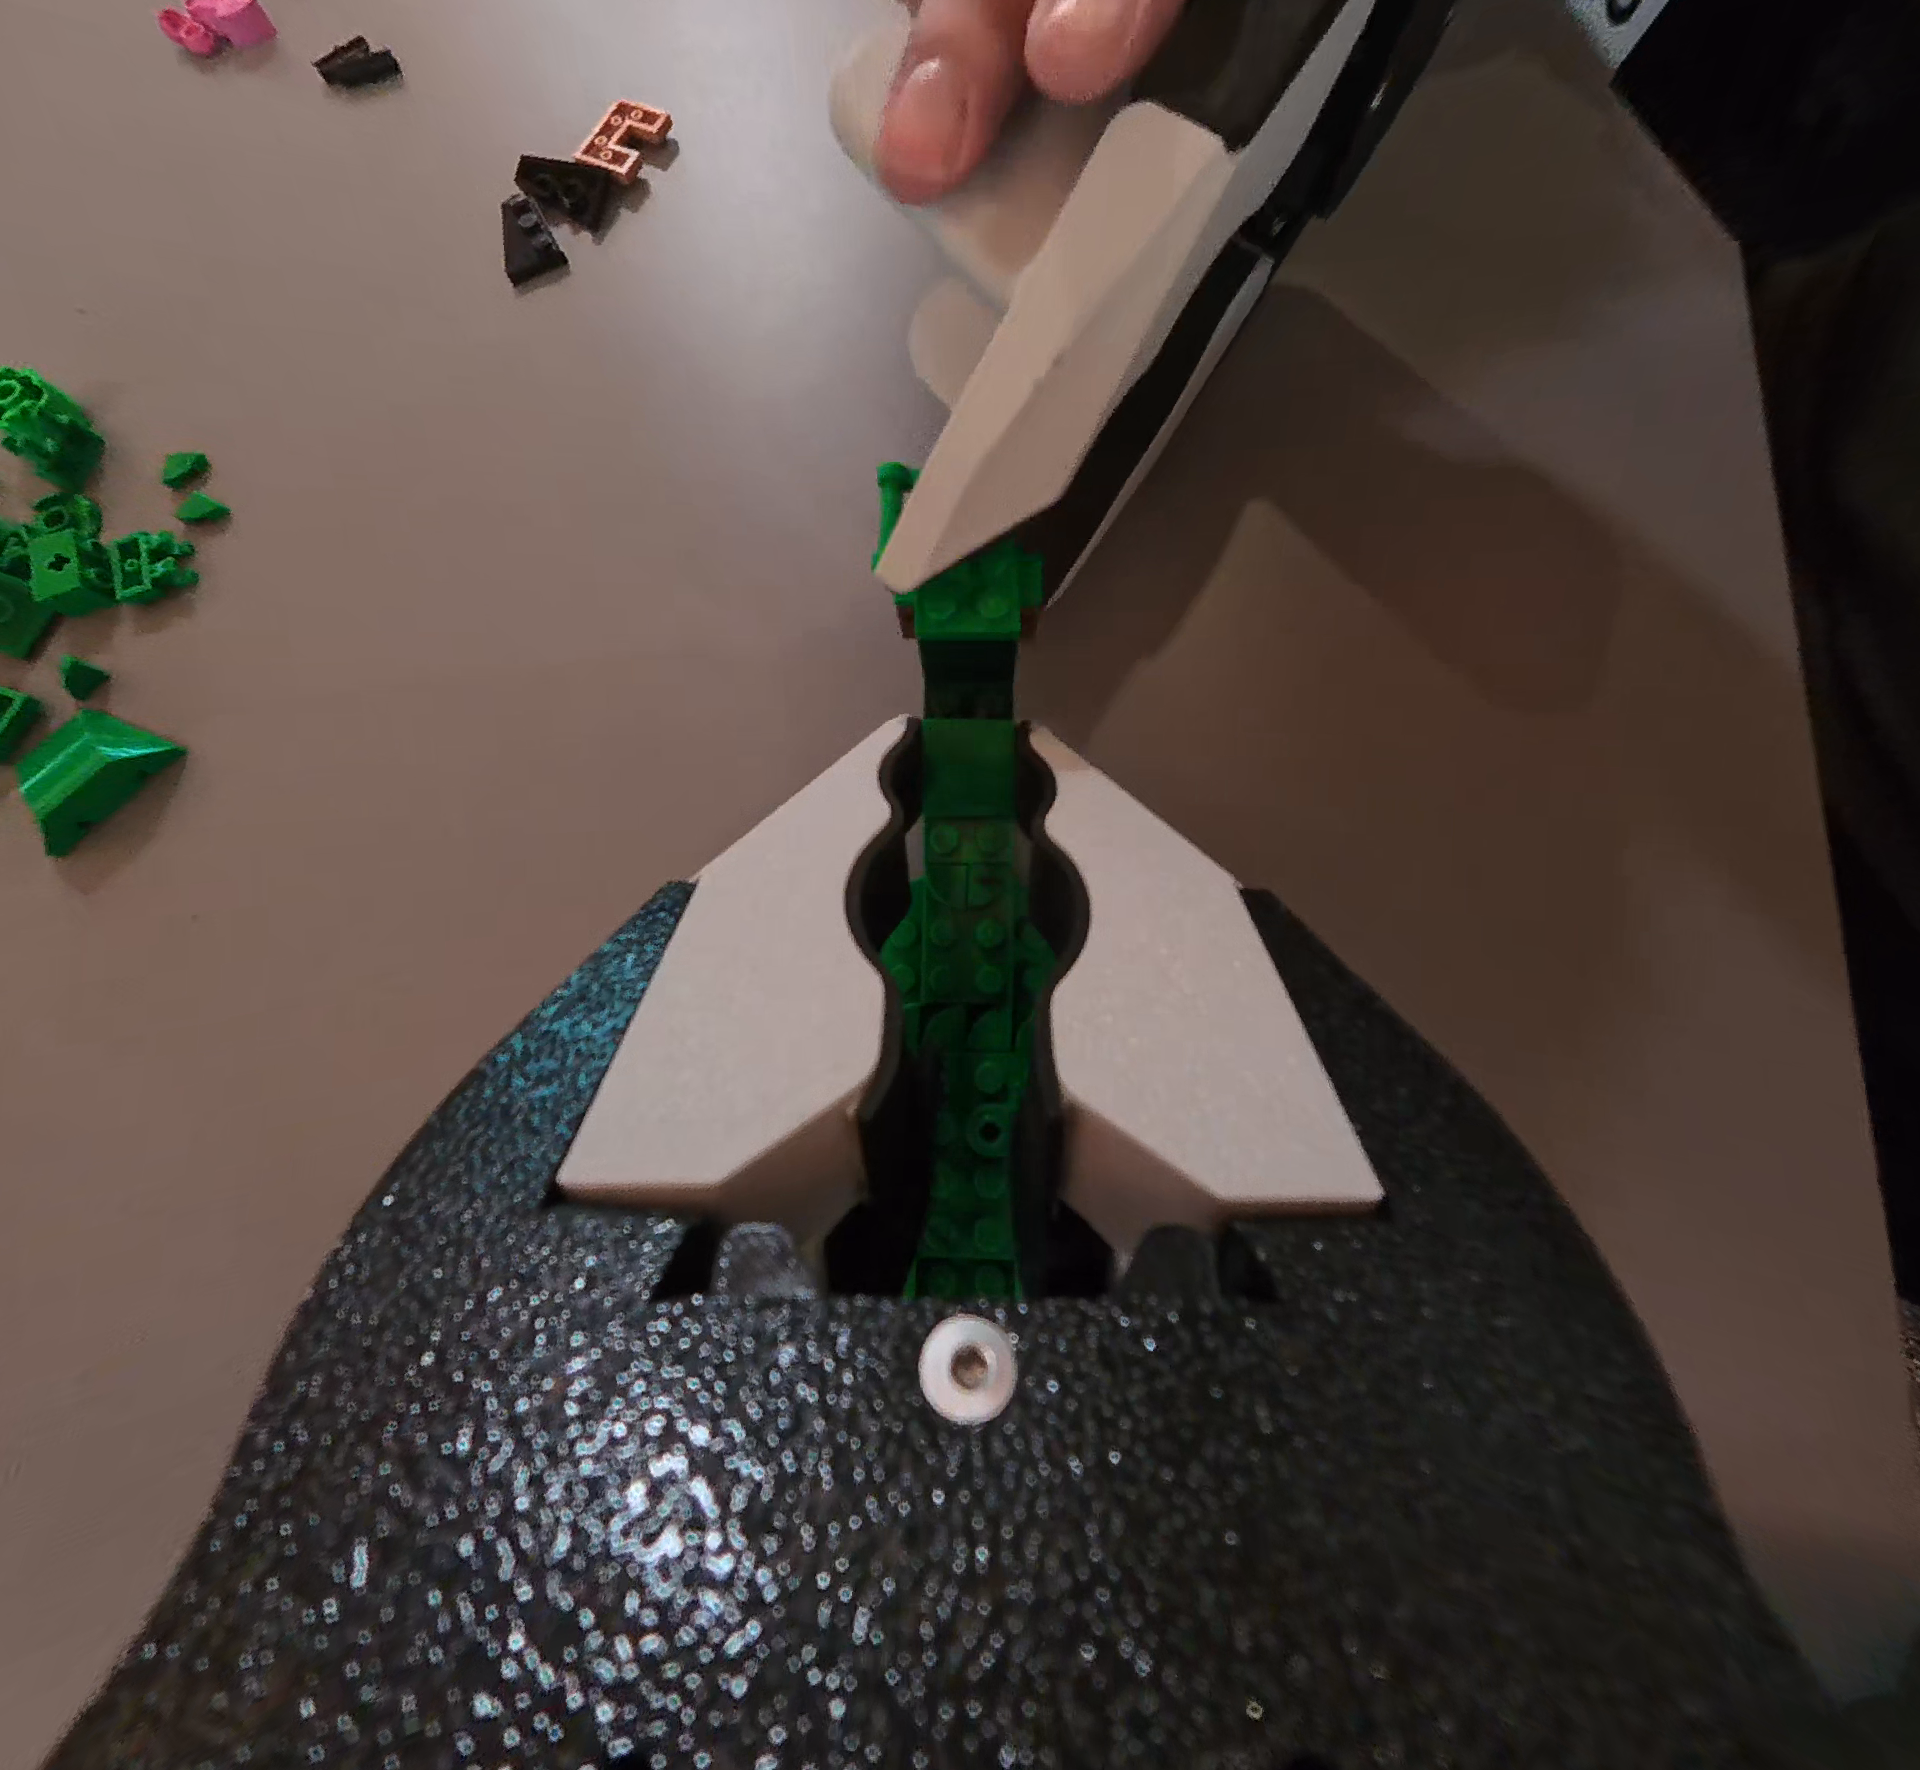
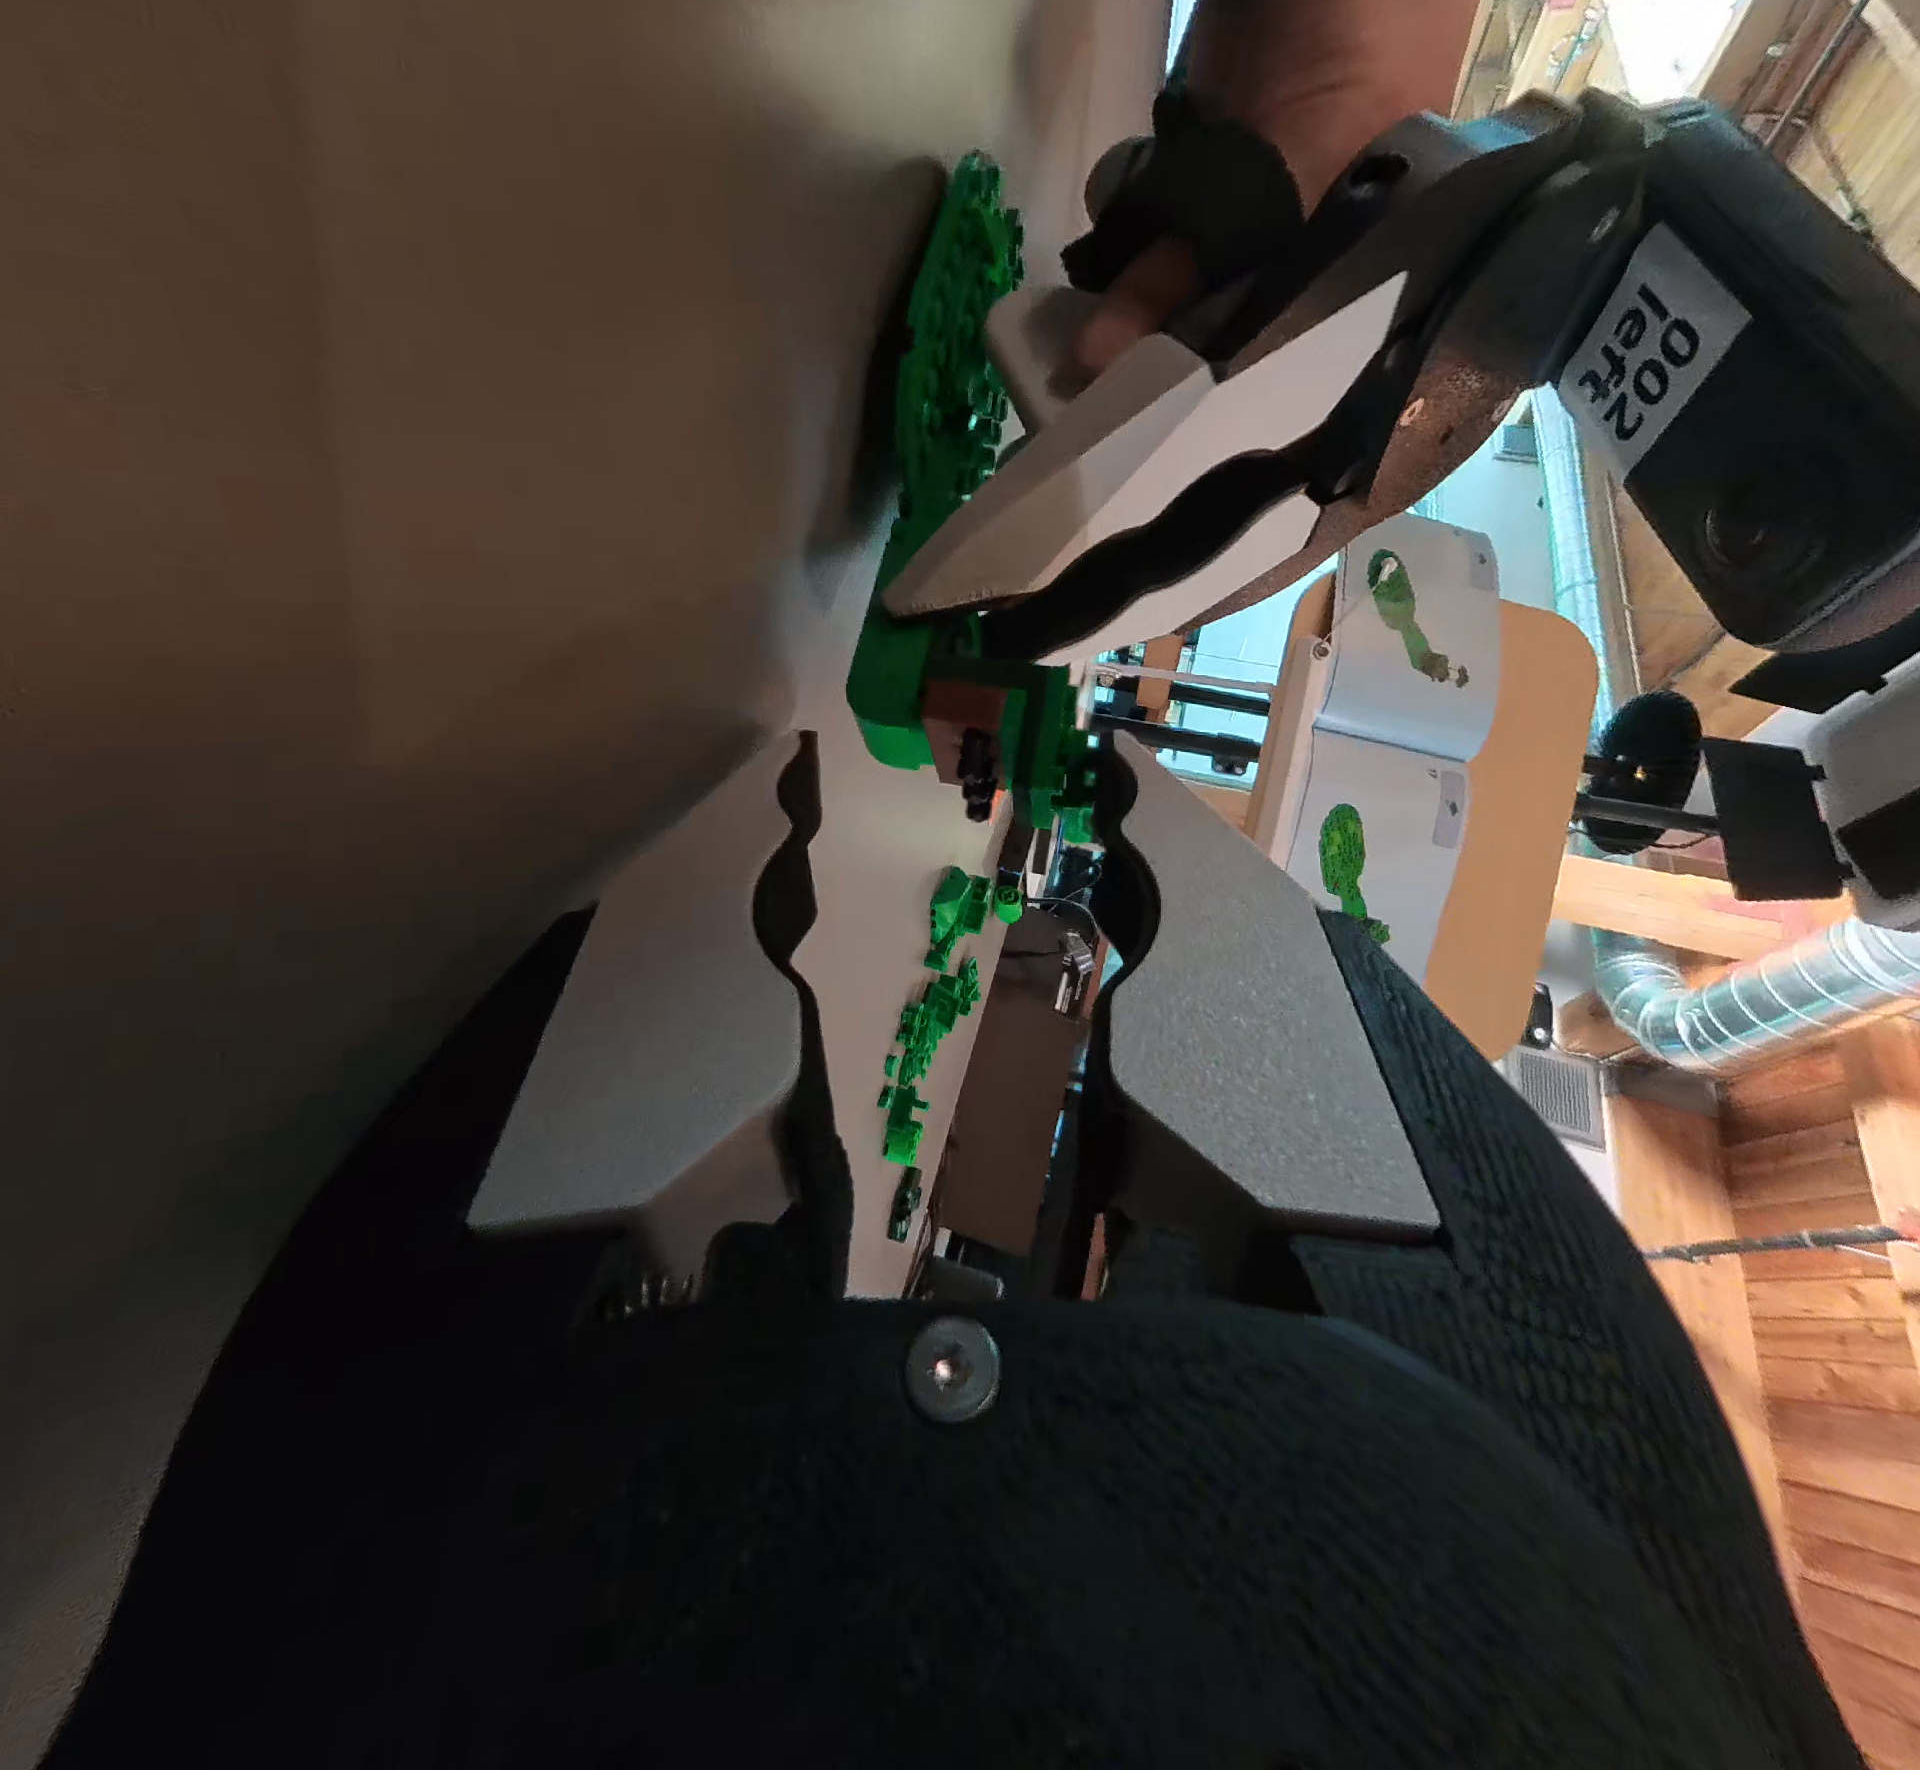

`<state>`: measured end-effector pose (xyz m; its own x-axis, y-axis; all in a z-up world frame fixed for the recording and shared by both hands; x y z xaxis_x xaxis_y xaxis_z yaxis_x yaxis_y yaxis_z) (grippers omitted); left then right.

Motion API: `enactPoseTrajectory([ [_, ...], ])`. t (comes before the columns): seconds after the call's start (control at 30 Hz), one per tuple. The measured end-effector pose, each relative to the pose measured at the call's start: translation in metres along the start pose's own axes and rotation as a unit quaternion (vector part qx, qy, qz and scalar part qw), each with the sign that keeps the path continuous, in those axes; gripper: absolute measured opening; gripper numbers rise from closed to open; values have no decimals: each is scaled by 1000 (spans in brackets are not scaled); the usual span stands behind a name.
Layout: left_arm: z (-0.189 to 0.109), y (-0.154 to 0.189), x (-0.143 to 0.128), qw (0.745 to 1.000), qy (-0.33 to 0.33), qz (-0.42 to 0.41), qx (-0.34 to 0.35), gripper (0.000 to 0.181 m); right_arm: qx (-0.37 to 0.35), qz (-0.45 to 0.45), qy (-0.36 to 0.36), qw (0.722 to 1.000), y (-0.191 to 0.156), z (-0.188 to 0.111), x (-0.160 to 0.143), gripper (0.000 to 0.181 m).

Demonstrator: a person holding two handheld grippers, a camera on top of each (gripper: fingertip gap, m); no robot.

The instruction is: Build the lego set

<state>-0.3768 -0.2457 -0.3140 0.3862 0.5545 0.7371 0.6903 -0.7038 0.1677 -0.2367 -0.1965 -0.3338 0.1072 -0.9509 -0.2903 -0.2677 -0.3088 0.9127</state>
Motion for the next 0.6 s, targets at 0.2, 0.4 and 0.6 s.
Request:
enactPoseTrajectory([
  [0.2,0,0,-1,1000,1,-6,-9,15,-12,13,1,1000,1,0,0,42],
  [0.4,2,1,-2,1000,-5,-6,-16,15,-12,7,7,1000,-2,-1,2,41],
  [0.6,4,1,-4,1000,-18,0,-11,15,-11,-14,3,1000,-5,-1,3,38],
])
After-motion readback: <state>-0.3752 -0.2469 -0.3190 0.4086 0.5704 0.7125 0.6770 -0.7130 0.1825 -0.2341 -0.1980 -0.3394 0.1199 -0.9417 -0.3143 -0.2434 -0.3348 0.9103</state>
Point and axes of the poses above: each gripper's, where its closed fingertips meet, z out along the fingers, x out of its top, y = z × x across the jaws, the point moved 9 cm from there along -z, back along the fingers, and after that the axes turned 14 degrees about -z, right-handed, at the moved point
